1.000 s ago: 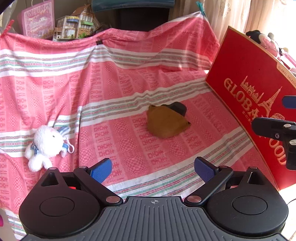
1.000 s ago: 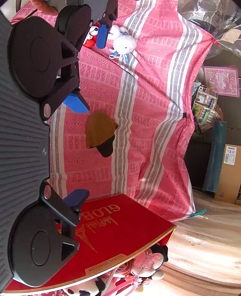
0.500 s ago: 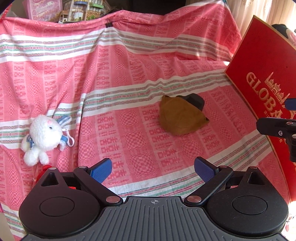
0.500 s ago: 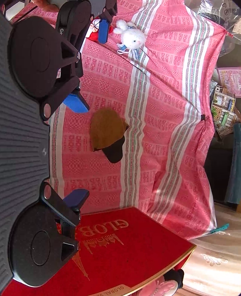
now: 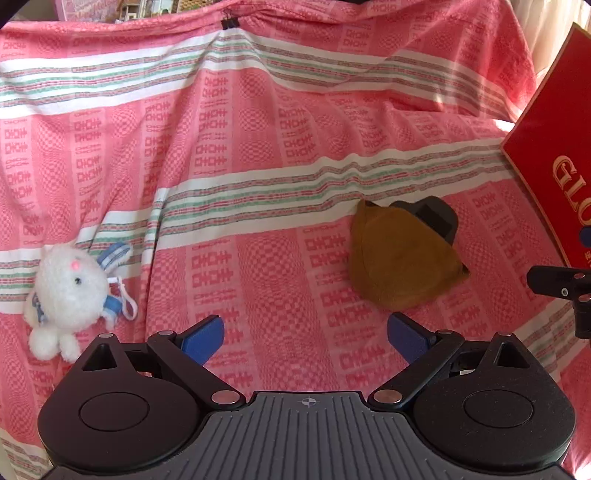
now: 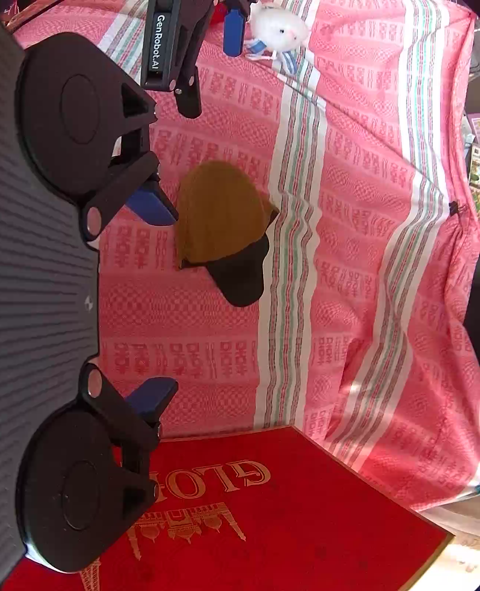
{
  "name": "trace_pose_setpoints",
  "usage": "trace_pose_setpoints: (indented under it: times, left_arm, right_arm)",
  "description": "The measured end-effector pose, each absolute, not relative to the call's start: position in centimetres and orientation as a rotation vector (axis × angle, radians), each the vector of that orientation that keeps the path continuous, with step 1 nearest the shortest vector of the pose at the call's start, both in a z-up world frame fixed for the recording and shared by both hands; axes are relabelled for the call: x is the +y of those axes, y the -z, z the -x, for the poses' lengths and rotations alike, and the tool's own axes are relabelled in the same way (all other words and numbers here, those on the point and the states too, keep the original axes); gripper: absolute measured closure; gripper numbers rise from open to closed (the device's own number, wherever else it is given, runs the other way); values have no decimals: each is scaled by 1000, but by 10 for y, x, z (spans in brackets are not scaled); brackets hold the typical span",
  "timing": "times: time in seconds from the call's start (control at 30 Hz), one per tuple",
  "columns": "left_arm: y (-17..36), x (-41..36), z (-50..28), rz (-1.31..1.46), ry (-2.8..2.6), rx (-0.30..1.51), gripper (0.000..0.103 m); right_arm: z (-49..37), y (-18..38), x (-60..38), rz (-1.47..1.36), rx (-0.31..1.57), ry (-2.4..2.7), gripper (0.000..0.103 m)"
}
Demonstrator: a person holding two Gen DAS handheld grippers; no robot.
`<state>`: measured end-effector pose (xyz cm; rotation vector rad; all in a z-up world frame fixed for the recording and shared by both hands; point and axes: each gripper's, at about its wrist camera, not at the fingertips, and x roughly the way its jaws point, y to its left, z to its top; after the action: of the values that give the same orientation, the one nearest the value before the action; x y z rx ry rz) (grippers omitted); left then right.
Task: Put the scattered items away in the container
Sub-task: 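Move the right gripper to the brown leather pouch and close on it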
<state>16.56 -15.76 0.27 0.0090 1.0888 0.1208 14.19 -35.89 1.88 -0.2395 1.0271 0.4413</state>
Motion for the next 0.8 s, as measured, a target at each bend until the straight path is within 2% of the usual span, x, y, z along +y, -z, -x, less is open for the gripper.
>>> trace_pose_setpoints:
  times: [0.33, 0.6, 0.8]
  left_arm:
    - [26, -184, -219, -92, -70, 1103, 6]
    - [45, -177, -210, -94, -38, 1108, 9]
    - [47, -170, -210, -74, -30, 1115, 7]
  right_arm:
    - [-188, 22, -356, 237, 1095, -443, 12]
    - [-207, 35, -352, 212, 1126, -462, 12]
    - [-215, 38, -345, 163, 1138, -507, 11]
